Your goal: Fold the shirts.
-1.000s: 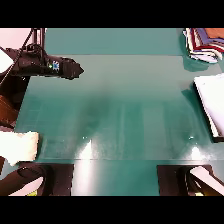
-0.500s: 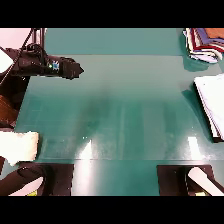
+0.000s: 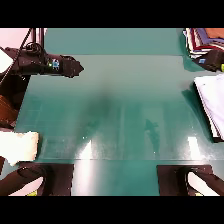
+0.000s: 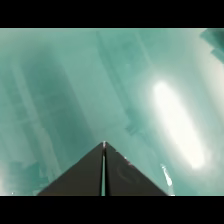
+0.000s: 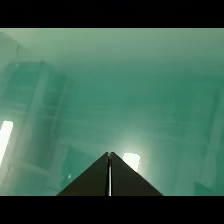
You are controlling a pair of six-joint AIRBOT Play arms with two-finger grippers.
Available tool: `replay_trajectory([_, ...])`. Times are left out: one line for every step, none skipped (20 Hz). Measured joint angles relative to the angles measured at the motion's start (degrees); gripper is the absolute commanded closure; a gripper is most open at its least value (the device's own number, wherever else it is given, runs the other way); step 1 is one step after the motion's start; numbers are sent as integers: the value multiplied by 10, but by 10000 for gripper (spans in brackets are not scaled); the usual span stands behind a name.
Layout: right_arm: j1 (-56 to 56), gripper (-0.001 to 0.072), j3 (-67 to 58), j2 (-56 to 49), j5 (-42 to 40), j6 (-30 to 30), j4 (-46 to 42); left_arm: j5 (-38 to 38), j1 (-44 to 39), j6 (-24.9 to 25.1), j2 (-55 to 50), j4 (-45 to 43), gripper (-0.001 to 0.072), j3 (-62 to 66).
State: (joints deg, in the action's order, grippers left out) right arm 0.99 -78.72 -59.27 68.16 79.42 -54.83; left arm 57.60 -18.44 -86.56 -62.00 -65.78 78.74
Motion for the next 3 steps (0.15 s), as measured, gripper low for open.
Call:
replay_trajectory([10,693,-2,0,-2,0,-5,0,0,0,0,0,684,0])
replay_trajectory([19,693,-3,0,-3,0,-10,-1,0,0,0,0,683,0])
replay_trajectory([25,693,-5,0,-3,0,-12,-1,0,0,0,0,684,0])
